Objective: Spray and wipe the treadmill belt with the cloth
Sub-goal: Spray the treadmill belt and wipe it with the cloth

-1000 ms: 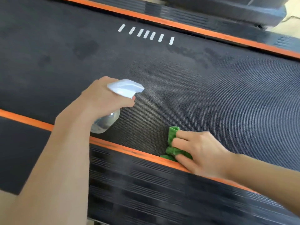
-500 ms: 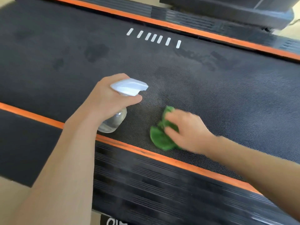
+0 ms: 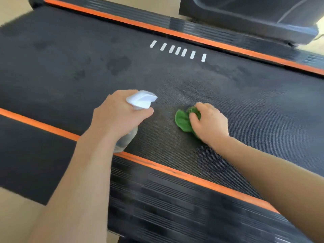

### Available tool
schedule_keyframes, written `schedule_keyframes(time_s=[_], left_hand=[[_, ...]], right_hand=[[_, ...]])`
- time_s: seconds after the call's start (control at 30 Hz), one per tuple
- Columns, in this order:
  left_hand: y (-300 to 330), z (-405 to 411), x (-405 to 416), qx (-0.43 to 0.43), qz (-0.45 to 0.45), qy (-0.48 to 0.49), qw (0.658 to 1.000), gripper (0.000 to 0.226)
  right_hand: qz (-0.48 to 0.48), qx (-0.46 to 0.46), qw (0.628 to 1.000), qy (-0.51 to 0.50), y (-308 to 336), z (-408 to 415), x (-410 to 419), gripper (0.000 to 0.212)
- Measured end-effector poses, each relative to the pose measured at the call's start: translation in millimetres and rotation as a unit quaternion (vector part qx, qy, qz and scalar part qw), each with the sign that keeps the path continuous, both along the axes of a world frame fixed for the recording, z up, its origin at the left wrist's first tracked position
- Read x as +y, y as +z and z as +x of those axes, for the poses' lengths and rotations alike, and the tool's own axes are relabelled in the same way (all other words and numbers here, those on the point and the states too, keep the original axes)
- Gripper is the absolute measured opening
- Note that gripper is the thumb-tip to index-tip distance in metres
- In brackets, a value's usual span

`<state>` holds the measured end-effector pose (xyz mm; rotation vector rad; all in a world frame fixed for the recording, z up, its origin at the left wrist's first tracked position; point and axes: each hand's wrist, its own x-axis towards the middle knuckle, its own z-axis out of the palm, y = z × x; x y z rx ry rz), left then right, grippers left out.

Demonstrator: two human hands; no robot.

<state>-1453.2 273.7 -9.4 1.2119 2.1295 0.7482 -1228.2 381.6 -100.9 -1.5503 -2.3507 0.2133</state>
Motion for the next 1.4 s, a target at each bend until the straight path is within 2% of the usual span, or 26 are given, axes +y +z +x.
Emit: schedule_keyframes(time_s=[0.07, 0.3, 0.47, 0.6, 0.7, 0.8, 0.87, 0.97, 1.1, 1.23, 1.33, 1.4], left_hand=[[-1, 3, 7, 0.045, -0.029, 0.014, 0.998, 0.024], [-13, 8, 23, 0.091, -0.080, 0.002, 0.993, 0.028], [-18, 9, 31, 0.120, -0.096, -0.023, 0.988, 0.023], [-20, -8, 41, 0.059, -0.130, -0.007, 0.990, 0.019], [-17, -16, 47, 0.004, -0.158, -0.016, 0.987, 0.032], [-12, -18, 53, -0.004, -0.178, -0.011, 0.984, 0.033], [-9, -21, 54, -0.008, -0.167, 0.012, 0.986, 0.030], [-4, -30, 49, -0.068, -0.121, 0.061, 0.988, 0.045], [-2, -49, 41, -0.094, -0.106, 0.089, 0.986, 0.046], [1, -56, 39, -0.069, -0.117, 0.133, 0.982, 0.027], [-1, -58, 35, -0.019, -0.115, 0.175, 0.978, 0.028], [-3, -62, 30, -0.031, -0.108, 0.192, 0.975, 0.023]], right_hand=[[-0.008, 0.000, 0.999, -0.039, 2, -8, -4, 0.018], [-0.053, 0.002, 0.997, 0.055, 18, 43, -97, 0.012], [-0.032, 0.015, 0.998, 0.056, 21, 40, -103, 0.012], [-0.018, 0.014, 0.998, 0.065, 21, 45, -107, 0.015], [-0.023, 0.027, 0.998, 0.057, 19, 45, -106, 0.019], [-0.023, 0.027, 0.998, 0.043, 18, 43, -102, 0.021], [-0.018, 0.032, 0.999, 0.039, 18, 42, -103, 0.022], [-0.012, 0.031, 0.999, 0.017, 19, 38, -102, 0.023], [0.004, 0.040, 0.999, 0.011, 20, 33, -97, 0.024], [0.011, 0.046, 0.999, 0.011, 20, 31, -97, 0.026], [0.018, 0.045, 0.999, 0.014, 19, 32, -97, 0.028], [0.023, 0.048, 0.998, 0.013, 18, 32, -98, 0.028]])
